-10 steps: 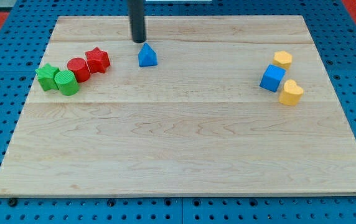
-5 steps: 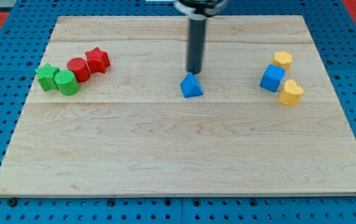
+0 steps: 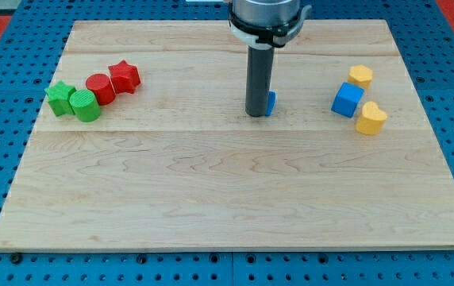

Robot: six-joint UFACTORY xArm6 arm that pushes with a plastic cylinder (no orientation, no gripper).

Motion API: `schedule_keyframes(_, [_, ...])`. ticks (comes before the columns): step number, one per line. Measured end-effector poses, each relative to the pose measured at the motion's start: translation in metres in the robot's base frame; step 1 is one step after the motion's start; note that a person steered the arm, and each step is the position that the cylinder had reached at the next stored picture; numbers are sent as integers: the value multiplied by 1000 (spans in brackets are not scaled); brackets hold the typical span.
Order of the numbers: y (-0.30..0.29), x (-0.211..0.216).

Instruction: Push the blue blocks into the yellow blocks

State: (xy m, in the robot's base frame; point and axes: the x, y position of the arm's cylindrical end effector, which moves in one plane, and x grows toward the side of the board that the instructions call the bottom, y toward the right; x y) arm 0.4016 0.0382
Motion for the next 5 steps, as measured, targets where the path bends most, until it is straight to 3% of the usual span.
schedule_keyframes(1, [-38, -1])
schedule_keyframes(5, [68, -34])
